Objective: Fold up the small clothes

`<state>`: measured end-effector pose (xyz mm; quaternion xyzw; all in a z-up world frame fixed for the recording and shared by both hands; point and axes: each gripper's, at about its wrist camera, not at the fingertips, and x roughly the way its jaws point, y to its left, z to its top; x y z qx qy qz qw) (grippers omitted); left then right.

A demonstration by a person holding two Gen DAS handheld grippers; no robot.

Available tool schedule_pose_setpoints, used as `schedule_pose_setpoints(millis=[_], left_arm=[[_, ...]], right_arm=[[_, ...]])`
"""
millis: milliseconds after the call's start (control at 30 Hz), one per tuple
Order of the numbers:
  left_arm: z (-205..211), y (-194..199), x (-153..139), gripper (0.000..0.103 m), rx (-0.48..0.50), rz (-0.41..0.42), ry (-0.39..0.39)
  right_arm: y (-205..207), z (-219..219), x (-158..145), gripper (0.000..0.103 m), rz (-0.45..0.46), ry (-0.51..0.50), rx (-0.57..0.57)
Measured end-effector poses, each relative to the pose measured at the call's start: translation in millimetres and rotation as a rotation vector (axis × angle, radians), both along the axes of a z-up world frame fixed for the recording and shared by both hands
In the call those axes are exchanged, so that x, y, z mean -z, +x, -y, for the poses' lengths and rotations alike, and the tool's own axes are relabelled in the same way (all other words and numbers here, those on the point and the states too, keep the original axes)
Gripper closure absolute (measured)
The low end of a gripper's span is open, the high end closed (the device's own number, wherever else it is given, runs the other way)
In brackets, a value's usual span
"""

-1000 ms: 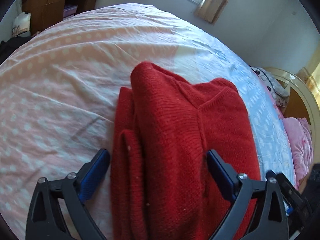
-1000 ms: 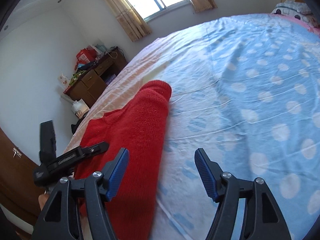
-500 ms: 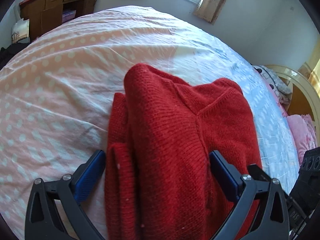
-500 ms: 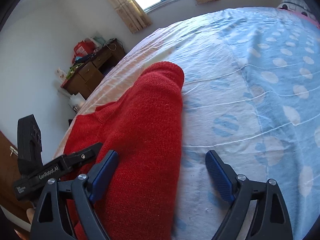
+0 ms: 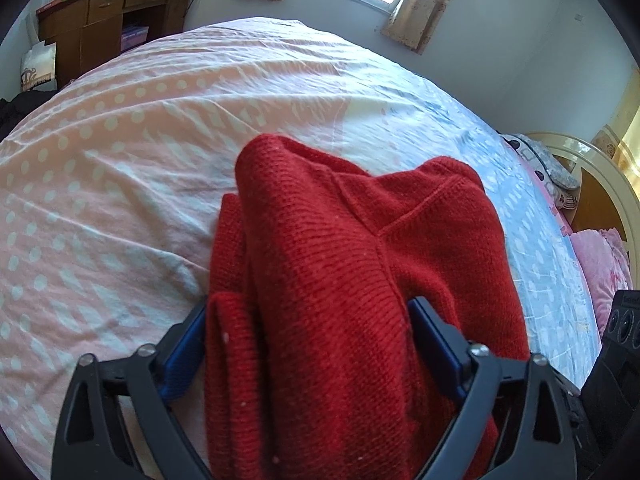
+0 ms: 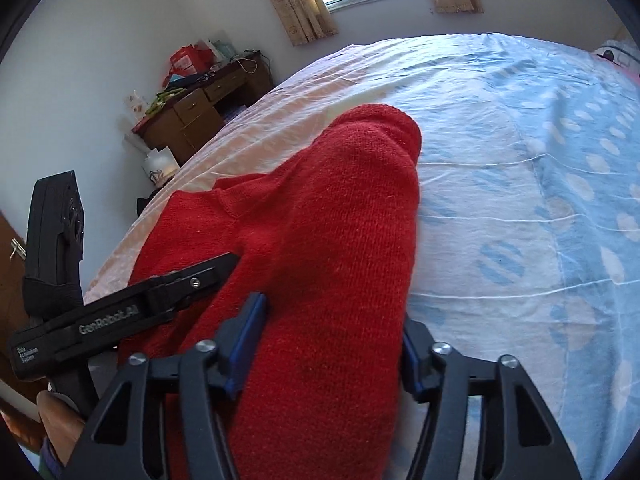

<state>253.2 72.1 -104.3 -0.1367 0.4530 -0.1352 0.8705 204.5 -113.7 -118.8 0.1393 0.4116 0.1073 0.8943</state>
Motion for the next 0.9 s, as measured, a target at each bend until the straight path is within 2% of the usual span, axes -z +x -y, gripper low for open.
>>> schedule_pose_setpoints(millis=[133, 200, 267, 367, 533, 600, 700, 767, 867, 900], left_arm=[[4, -2, -3, 0.015, 0.012, -0.012, 0.028], [5, -7, -6, 0.018, 0.037, -0.028, 0.029], [5, -13, -8, 0.024, 0.061, -0.046, 0.007], [8, -31, -11, 0.032, 0.098, -0.069, -0.013], [24, -64, -17, 0.035, 0.177, -0.14, -0.033], [36, -75, -20, 0.035, 0.22, -0.159, -0.018], [58, -89, -24, 0.022, 0.294, -0.143, 0.044], [67, -89, -22, 0.005, 0.297, -0.123, 0.088], [70, -77, -10, 0.0, 0.286, -0.116, 0.069], [70, -76, -9, 0.0, 0.288, -0.098, 0.064]], right_arm=[[-15, 5, -6, 0.063, -0.025, 0.082, 0.037], [-26, 11, -10, 0.066, -0.037, 0.126, 0.048], [-42, 20, -11, 0.067, -0.058, 0.193, 0.061], [-71, 30, -13, 0.068, -0.078, 0.24, 0.067], [-124, 50, -18, 0.069, -0.125, 0.327, 0.07], [-144, 59, -21, 0.069, -0.134, 0.342, 0.066], [-170, 72, -18, 0.069, -0.152, 0.334, 0.081], [-178, 78, -9, 0.069, -0.153, 0.353, 0.113], [-189, 87, 0, 0.063, -0.129, 0.404, 0.181], [-194, 90, 1, 0.056, -0.104, 0.401, 0.212]])
